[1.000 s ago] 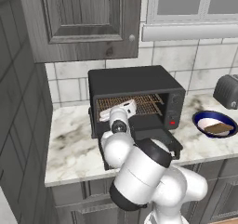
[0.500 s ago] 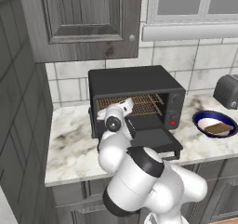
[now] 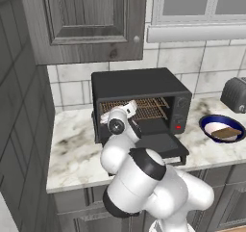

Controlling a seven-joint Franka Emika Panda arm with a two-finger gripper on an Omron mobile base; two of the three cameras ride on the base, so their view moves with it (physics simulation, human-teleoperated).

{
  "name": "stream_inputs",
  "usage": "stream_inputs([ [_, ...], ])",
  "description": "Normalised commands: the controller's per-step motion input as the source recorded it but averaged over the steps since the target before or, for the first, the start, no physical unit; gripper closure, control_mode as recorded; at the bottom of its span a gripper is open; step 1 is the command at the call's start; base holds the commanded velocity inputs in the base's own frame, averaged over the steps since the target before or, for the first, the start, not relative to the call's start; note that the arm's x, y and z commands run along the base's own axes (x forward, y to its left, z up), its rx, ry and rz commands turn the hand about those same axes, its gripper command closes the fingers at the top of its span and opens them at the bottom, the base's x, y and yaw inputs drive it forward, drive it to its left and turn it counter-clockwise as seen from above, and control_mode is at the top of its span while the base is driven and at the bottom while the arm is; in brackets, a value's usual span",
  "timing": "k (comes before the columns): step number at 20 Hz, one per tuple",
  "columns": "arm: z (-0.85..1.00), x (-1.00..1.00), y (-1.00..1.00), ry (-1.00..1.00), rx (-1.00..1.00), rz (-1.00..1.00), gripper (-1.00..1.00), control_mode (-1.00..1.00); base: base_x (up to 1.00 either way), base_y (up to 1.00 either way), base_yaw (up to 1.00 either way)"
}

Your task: Pick up the heated bread from the toaster oven and place it in the bowl. Then move the bread bowl to the dining counter.

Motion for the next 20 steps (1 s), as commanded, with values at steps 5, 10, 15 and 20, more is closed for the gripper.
stream_inputs([
  [5, 0.0, -0.05, -0.01, 0.0, 0.0, 0.0, 1.0, -1.0, 0.0, 0.0, 0.0],
  [10, 0.0, -0.46, -0.11, -0.04, 0.0, 0.0, 1.0, -1.0, 0.0, 0.0, 0.0],
  [15, 0.0, -0.74, -0.13, -0.07, 0.0, 0.0, 1.0, -1.0, 0.0, 0.0, 0.0],
  [20, 0.0, -0.92, -0.16, -0.1, 0.0, 0.0, 1.0, -1.0, 0.0, 0.0, 0.0],
])
